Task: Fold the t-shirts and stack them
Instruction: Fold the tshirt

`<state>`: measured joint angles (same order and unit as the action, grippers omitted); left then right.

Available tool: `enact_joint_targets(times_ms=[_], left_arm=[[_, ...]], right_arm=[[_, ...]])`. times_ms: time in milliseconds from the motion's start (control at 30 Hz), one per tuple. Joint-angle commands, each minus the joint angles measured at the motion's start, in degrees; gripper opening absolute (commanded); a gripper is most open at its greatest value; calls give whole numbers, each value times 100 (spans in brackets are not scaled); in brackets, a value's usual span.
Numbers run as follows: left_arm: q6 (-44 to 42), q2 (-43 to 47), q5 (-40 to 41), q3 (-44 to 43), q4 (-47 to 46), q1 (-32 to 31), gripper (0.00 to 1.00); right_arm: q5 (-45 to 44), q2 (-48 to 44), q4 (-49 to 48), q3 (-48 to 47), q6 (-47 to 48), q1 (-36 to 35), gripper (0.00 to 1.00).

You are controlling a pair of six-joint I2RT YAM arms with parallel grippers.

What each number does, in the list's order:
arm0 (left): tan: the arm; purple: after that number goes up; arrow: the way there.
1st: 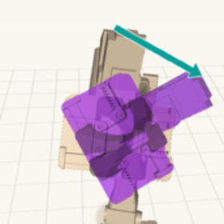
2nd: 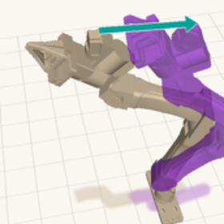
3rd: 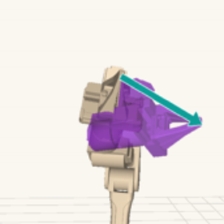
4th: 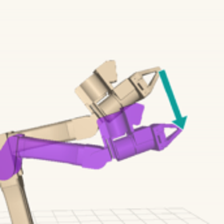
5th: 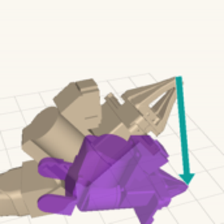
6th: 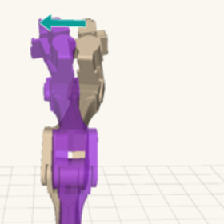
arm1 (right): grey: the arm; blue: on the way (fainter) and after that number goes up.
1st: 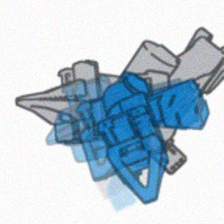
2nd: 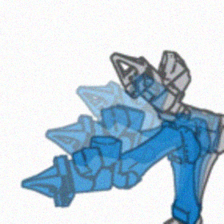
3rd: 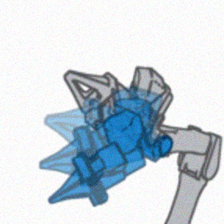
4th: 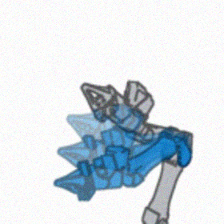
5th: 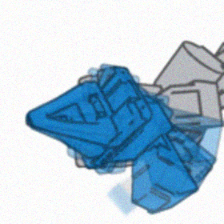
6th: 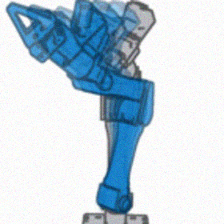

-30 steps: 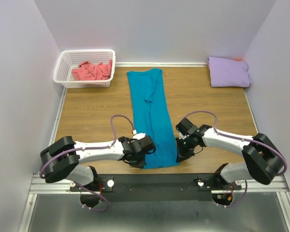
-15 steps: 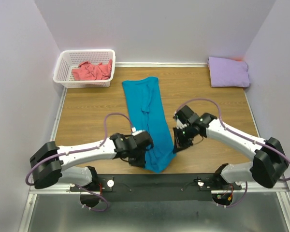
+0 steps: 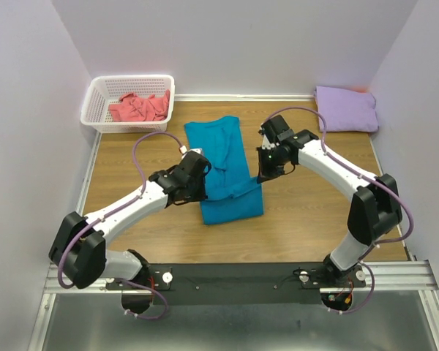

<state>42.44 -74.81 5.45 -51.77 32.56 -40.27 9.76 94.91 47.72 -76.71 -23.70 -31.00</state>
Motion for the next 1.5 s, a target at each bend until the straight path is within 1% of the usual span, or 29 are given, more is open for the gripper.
enact_joint_targets(times_ms=[0, 267, 567, 800, 967, 1067, 1100, 1167, 1200, 1267, 1333, 1433, 1467], left_arm=[[-745, -131, 457, -141, -645, 309, 0], [-1334, -464, 500, -158, -1374, 713, 0], [-1730, -1123, 544, -457, -1770, 1056, 0], [-1888, -1668, 650, -580, -2148, 1153, 0], [-1914, -2063, 764, -633, -2245, 1188, 0], [-1888, -2170, 790, -641, -2289, 1188, 17], [-1862, -2179, 808, -676, -2280, 1188, 27], [-1818, -2118, 878, -720, -2158, 1197, 41], [-1800, -2065, 896, -773, -2113, 1197, 49], [-1730, -1820, 957, -800, -1956, 1197, 57], [-1651, -1565, 993, -887, -1789, 1188, 66], [-1327, -1196, 958, -844, -1603, 1075, 66], [-1239, -942, 940, -791, -1595, 1013, 66]], right_arm=[[-203, 299, -184, -441, 419, 59, 0], [-308, 870, -474, -889, 577, 86, 1], [-449, 1573, -677, -1566, 691, 156, 1], [-607, 1961, -852, -1637, 736, 218, 1], [-677, 2259, -1037, -1628, 736, 253, 2], [-738, 2356, -1116, -1646, 718, 253, 13], [-773, 2374, -1125, -1681, 692, 253, 22], [-783, 2313, -1125, -1698, 674, 253, 30], [-783, 2199, -1134, -1707, 674, 244, 37], [-774, 2032, -1125, -1690, 657, 244, 43], [-695, 1752, -1151, -1568, 587, 227, 47], [-616, 1365, -1318, -1260, 490, 95, 47], [-468, 1267, -1518, -972, 463, 51, 47]])
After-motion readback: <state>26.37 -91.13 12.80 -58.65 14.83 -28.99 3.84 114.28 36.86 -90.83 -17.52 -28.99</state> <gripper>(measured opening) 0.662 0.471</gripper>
